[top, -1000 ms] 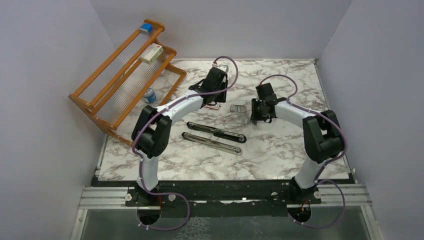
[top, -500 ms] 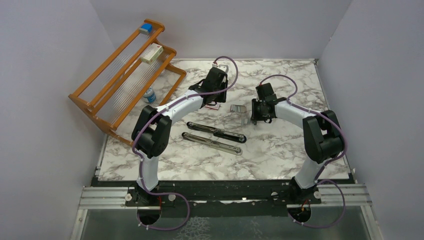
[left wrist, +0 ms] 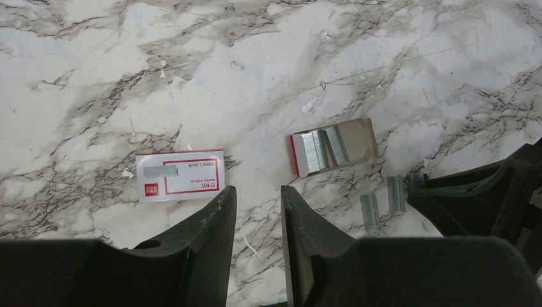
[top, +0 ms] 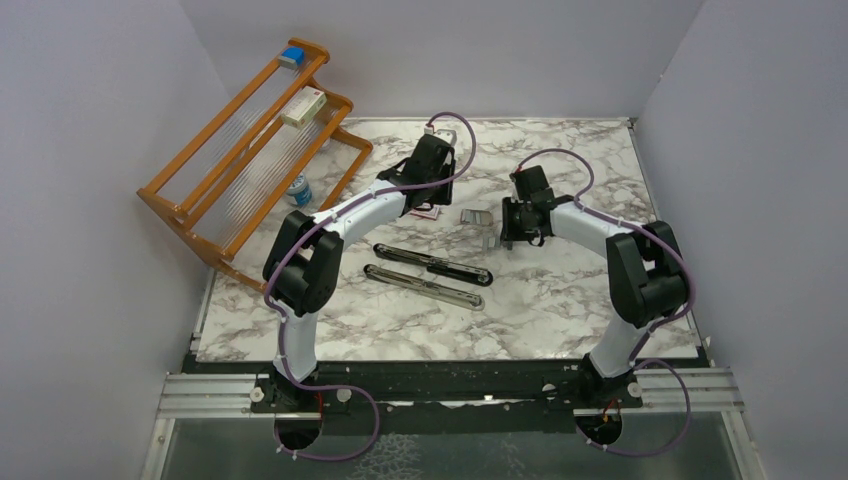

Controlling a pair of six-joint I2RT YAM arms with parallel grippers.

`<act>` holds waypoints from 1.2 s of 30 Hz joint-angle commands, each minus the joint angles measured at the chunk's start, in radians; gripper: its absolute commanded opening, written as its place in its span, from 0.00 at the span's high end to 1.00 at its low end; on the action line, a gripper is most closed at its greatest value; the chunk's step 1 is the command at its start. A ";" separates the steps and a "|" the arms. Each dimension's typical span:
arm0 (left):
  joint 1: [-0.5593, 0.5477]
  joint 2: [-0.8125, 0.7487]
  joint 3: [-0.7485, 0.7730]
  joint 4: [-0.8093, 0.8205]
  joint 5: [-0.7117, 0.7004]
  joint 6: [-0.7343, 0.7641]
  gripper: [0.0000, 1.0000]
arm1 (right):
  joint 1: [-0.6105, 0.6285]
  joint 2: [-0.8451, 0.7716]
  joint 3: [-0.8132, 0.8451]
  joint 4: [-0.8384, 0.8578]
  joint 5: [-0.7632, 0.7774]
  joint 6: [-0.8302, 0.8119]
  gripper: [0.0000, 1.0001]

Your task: Load the staples into the stapler

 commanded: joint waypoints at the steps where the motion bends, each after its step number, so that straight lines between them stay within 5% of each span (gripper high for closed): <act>1: 0.004 0.016 0.017 0.006 0.021 -0.009 0.66 | -0.003 -0.052 -0.023 0.034 -0.024 -0.004 0.69; 36: 0.020 -0.006 0.015 0.007 0.037 -0.024 0.65 | 0.104 -0.023 0.067 -0.109 0.273 0.162 0.72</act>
